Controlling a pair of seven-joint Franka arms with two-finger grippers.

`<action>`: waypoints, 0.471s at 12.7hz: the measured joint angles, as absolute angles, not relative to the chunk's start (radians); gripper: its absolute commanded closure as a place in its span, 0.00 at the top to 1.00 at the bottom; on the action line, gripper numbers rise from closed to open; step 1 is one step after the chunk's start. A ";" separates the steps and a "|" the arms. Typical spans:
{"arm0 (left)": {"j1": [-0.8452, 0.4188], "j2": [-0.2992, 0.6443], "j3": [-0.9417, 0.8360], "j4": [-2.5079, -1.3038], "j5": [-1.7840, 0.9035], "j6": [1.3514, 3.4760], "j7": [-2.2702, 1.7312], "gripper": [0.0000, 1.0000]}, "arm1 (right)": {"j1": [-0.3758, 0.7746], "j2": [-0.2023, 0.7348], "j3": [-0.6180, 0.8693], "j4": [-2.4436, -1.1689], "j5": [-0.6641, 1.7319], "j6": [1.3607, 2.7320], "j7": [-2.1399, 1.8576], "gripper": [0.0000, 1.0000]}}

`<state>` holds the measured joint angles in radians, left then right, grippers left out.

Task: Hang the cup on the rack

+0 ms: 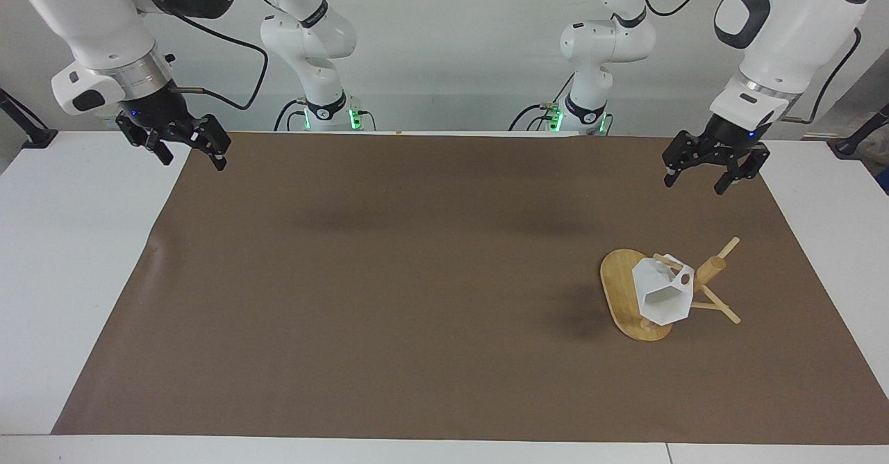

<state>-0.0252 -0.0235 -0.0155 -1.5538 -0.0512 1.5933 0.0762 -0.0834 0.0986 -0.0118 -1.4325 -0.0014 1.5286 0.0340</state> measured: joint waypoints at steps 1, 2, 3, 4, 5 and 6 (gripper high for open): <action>-0.025 -0.003 -0.018 -1.517 -0.039 1.565 0.076 1.00 | -0.083 0.099 -0.012 -1.433 -0.001 1.529 0.034 1.00; -0.026 0.011 -0.025 -1.495 -0.022 1.551 0.076 1.00 | -0.083 0.099 -0.012 -1.433 -0.001 1.529 0.034 1.00; -0.027 0.017 -0.030 -1.494 -0.013 1.543 0.076 1.00 | -0.083 0.099 -0.012 -1.433 -0.001 1.529 0.034 1.00; -0.029 0.018 -0.033 -1.499 -0.010 1.536 0.074 1.00 | -0.083 0.098 -0.012 -1.433 -0.001 1.529 0.034 1.00; -0.030 0.018 -0.033 -1.502 -0.009 1.532 0.072 1.00 | -0.083 0.098 -0.012 -1.433 -0.001 1.529 0.034 1.00; -0.030 0.018 -0.033 -1.505 -0.008 1.530 0.072 1.00 | -0.083 0.098 -0.012 -1.433 -0.001 1.529 0.034 1.00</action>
<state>-0.0301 0.0175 -0.0331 -1.5048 -0.0084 1.5298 0.0722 -0.0834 0.0981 -0.0118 -1.4334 -0.0014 1.5286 0.0340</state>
